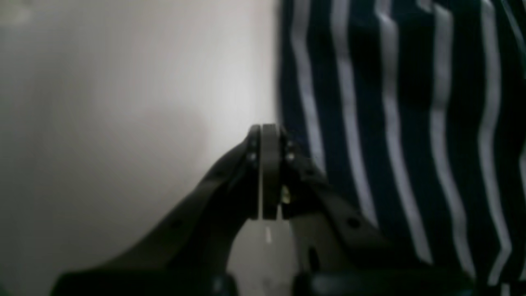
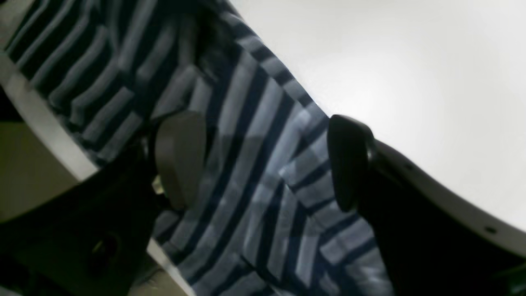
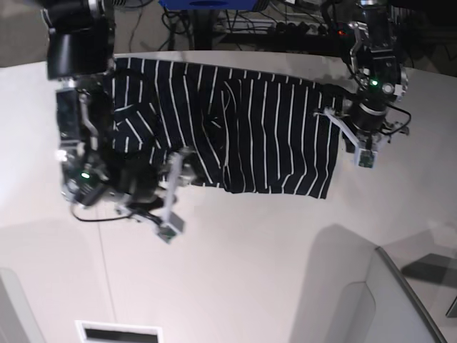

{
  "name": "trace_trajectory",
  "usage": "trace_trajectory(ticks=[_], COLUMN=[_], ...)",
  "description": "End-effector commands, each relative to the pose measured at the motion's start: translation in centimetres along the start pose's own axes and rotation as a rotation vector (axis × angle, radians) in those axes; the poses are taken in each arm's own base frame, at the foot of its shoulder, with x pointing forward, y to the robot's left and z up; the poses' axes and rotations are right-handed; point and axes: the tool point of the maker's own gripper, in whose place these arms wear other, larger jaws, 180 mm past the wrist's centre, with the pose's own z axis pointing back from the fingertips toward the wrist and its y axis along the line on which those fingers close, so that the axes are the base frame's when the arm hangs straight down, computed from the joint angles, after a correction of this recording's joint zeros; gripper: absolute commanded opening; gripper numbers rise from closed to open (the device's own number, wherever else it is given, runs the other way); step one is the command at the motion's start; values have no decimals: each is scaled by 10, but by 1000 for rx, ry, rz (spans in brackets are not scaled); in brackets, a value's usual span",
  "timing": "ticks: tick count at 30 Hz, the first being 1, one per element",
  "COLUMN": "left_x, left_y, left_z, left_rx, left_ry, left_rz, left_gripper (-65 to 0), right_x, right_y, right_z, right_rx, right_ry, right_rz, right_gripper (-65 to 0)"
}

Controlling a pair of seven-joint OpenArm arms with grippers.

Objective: Layout the t-shirt on the table in an organized manner, then fold the t-shirt properly
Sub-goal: 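Grasp the opposite strip end with the right gripper and fold it inward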

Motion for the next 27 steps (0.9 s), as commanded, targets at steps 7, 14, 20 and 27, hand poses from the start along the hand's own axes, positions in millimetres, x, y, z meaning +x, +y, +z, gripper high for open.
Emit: trace_trajectory(ticks=[7,14,20,27], left_x=[22,31,51,32], left_y=[12,10,13,7], left_z=[-20,-43,-54,-77], left_rx=[6,-12,-9,-37], left_ry=[-129,-175,-200,-121], left_rz=[5,47,66,104], left_gripper=[-650,-650,-650,-650], right_x=[36,36,39,34], right_y=[17,23,22,19], right_z=[-40,-60,-75,-82], right_rx=[122,195,244,250], right_ry=[-50,-77,-93,-92], right_rz=[-68,-166,-247,-289], right_gripper=[-210,-210,-210,-321])
